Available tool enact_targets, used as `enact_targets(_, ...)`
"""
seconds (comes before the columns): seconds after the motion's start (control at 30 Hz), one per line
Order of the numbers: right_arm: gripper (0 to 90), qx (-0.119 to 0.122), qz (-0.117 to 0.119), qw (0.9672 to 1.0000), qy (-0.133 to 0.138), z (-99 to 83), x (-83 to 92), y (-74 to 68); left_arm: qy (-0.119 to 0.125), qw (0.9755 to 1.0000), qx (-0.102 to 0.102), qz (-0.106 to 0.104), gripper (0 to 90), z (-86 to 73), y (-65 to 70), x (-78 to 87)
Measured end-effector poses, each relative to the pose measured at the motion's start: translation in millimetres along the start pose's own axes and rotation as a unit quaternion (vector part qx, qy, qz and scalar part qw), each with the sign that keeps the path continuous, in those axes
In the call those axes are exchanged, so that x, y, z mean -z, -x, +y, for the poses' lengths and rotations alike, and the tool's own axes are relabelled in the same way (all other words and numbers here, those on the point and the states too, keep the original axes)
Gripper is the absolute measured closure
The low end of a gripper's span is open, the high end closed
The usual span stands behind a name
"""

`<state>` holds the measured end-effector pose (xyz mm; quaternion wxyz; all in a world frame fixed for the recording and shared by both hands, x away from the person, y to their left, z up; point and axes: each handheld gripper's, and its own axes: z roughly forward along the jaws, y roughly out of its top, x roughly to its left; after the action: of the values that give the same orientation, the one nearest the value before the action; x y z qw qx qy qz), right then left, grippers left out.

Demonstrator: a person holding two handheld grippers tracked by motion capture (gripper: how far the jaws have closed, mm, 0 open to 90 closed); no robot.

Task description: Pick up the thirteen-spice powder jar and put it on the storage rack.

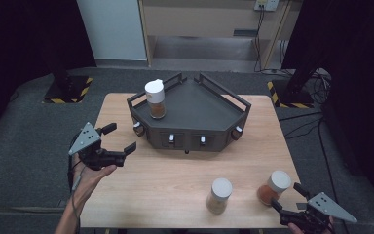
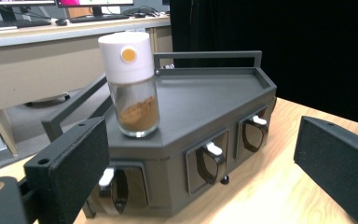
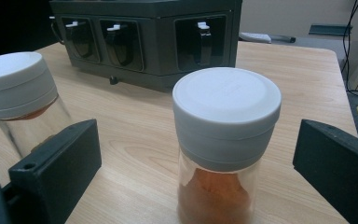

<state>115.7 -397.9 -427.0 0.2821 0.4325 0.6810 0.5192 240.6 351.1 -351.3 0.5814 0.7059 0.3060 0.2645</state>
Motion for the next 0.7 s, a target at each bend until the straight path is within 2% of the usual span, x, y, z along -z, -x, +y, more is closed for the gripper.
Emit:
enact_targets(0.3,1.1,0.001,-0.001,1.0000,-0.003,0.6,-0.8,-0.4,-0.001,0.9999,0.010,-0.003,3.9,-23.8,1.1,14.2)
enact_targets(0.7,1.2,0.002,-0.001,1.0000,-0.005,0.8,-1.5,-0.3,-0.015,0.9997,0.017,-0.006,6.2,-56.0,6.7,23.6)
